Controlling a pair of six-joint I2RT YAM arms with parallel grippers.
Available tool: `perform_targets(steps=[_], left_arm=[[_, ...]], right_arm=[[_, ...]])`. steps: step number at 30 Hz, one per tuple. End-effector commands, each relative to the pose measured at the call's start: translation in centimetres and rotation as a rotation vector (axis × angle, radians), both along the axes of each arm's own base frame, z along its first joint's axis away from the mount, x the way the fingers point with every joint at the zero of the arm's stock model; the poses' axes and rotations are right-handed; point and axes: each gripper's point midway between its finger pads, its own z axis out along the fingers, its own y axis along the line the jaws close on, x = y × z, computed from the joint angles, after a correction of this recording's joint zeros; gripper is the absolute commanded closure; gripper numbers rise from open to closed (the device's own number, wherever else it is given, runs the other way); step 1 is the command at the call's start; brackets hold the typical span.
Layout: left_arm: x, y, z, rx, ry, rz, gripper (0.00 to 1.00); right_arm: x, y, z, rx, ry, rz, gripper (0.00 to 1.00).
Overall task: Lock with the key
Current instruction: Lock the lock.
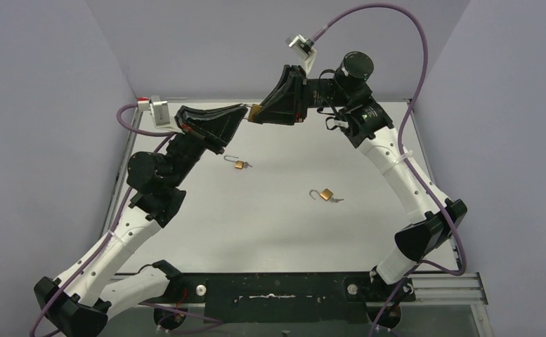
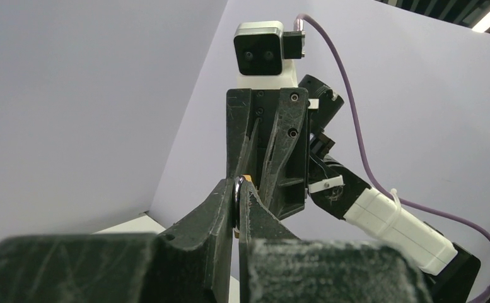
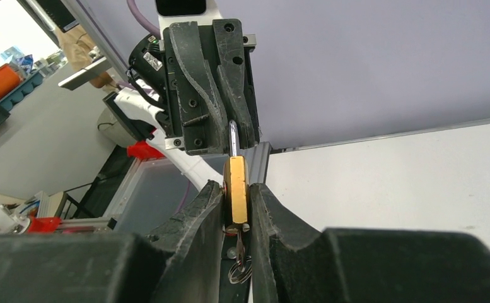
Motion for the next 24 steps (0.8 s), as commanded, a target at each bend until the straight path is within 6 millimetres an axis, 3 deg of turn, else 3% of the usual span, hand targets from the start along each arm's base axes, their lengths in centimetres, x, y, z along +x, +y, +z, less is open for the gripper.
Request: perform_targets(steps=[1, 6, 16, 24], left_arm=[[-6.4, -6.6, -8.7, 0.317, 0.16, -0.42, 1.0], [-6.9, -5.8, -7.9, 0.341, 0.134, -0.388, 1.0], [-7.1, -5.7, -7.6, 0.301, 0.14, -0.403, 1.0], [-7.2, -5.5, -7.3, 0.297, 0.135, -0.396, 1.0]], right_arm=[[0.9, 0.7, 4.0, 0.155, -0.11, -0.063, 1.0], [0.6, -1.0, 3.4, 0.126, -0.099, 0.003, 1.0], [0.1, 0.0, 2.5, 0.091, -0.057, 0.112, 1.0], [-0.2, 0.1, 2.8, 0.114, -0.045, 0.158, 1.0]])
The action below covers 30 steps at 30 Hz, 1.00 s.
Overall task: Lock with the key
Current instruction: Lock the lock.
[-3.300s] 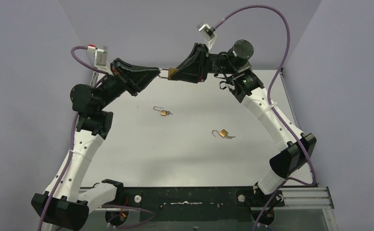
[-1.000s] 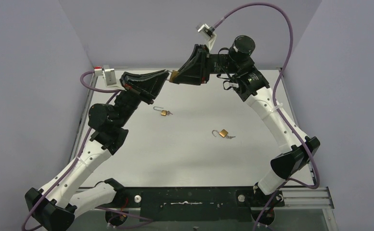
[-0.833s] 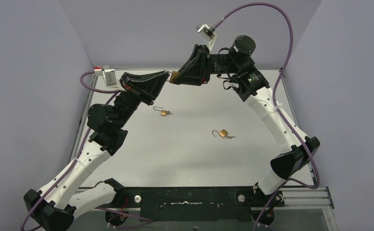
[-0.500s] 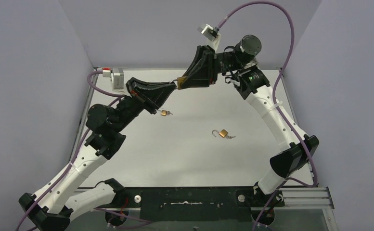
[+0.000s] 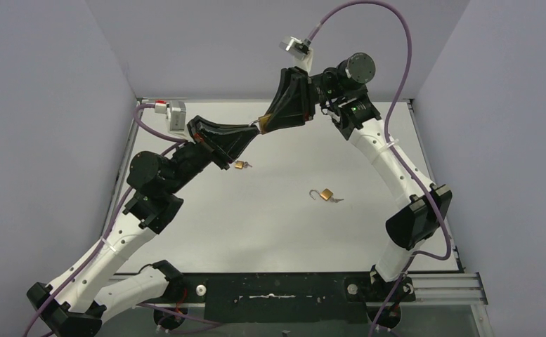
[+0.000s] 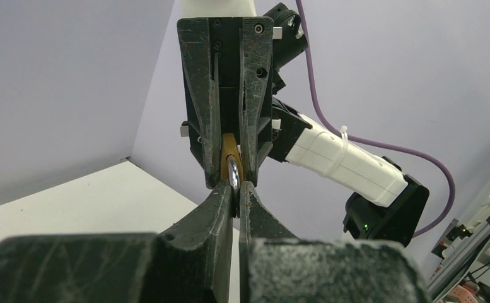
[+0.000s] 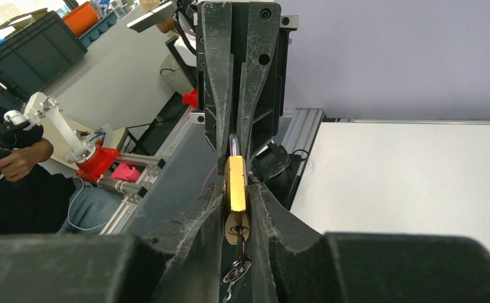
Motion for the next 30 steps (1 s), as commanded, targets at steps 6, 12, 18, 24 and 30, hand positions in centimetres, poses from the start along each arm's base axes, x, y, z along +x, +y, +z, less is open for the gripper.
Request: perform_targets(steps=[6, 12, 18, 24, 30], left_arm=[[-3.4, -2.7, -5.0, 0.205, 0.064, -0.193, 1.0], [-2.3, -1.5, -4.1, 0.22, 0.044, -0.112, 1.0], [-1.7, -1.2, -3.5, 0.209, 0.034, -0.09, 1.0], [-1.6, 0.1, -2.7, 0.208, 0.019, -0.054, 1.0], [-1.3, 1.5, -1.9, 0.197, 0.007, -0.031, 1.0]], right_arm=[[1.6, 1.5, 4.0, 0.169, -0.02, -0.137, 1.0], [1.9, 0.1, 4.1, 0.17, -0.026, -0.176, 1.0], [2.0, -0.3, 3.9, 0.166, -0.026, -0.188, 1.0], [2.6, -1.3, 3.7, 0.161, -0.03, -0.214, 1.0], [3.0, -2.4, 3.7, 0.161, -0.037, -0.244, 1.0]])
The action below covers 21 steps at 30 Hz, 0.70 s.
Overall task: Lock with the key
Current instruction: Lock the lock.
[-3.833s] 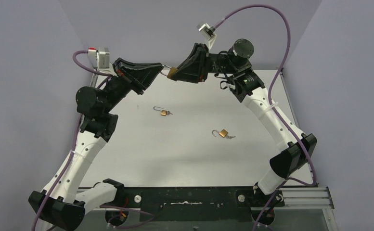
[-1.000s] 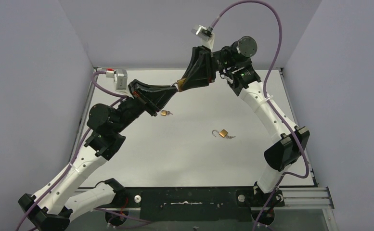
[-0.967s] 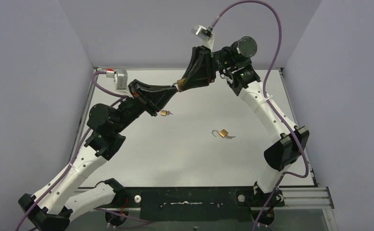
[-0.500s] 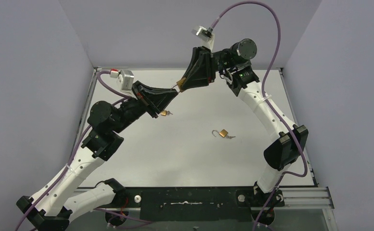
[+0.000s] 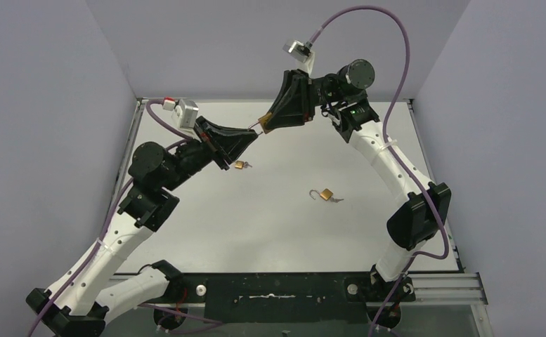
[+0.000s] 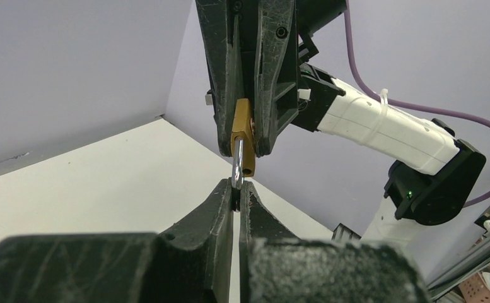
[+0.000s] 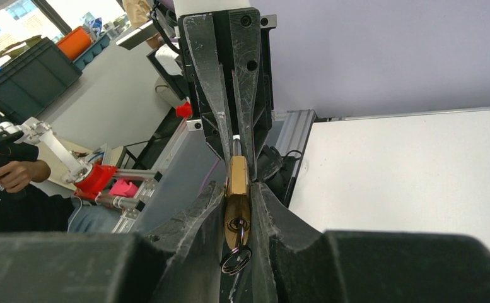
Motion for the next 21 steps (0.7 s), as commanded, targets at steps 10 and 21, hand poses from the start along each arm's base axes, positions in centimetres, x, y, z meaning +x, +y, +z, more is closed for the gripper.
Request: perform_targets(steps=[10, 21], left_arm=[[-2.6, -0.3, 1.6, -0.034, 0.009, -0.184, 1.0], [-2.7, -1.4, 1.7, -0.061, 0.027, -0.23, 1.0]], right_arm=[[1.5, -1.5, 4.9, 0.159, -0.095, -0.199, 1.0], [1.8, -0.5, 4.3, 0.147, -0.107, -0.213, 1.0]])
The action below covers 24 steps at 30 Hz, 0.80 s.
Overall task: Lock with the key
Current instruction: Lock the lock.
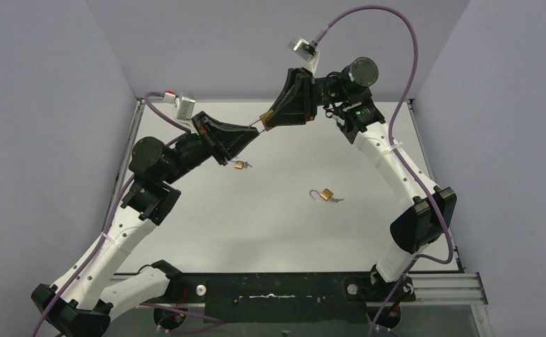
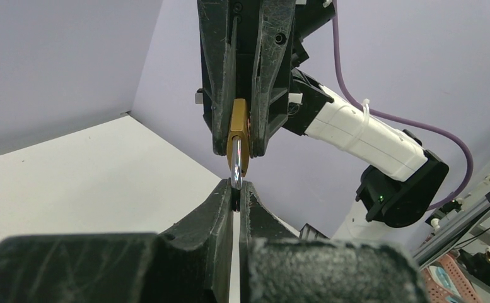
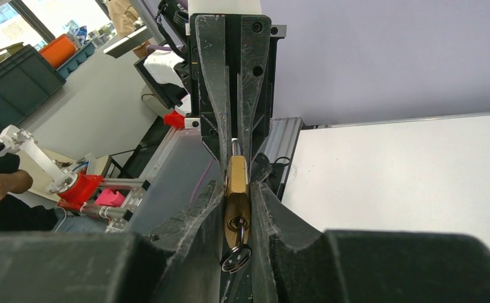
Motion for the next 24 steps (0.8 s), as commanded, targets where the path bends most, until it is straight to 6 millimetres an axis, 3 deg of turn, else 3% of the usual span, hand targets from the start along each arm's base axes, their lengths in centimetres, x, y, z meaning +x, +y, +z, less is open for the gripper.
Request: perform_targets(steps=[1, 24], left_arm=[[-2.8, -1.1, 1.0, -0.001, -0.037, -0.136, 1.0], [-0.8, -2.4, 1.9, -0.033, -0.054, -0.11, 1.0]], right_arm=[[1.4, -0.1, 3.8, 0.121, -0.088, -0.153, 1.0], [-0.8, 4.1, 2.6, 0.105, -0.072, -0.095, 1.0]])
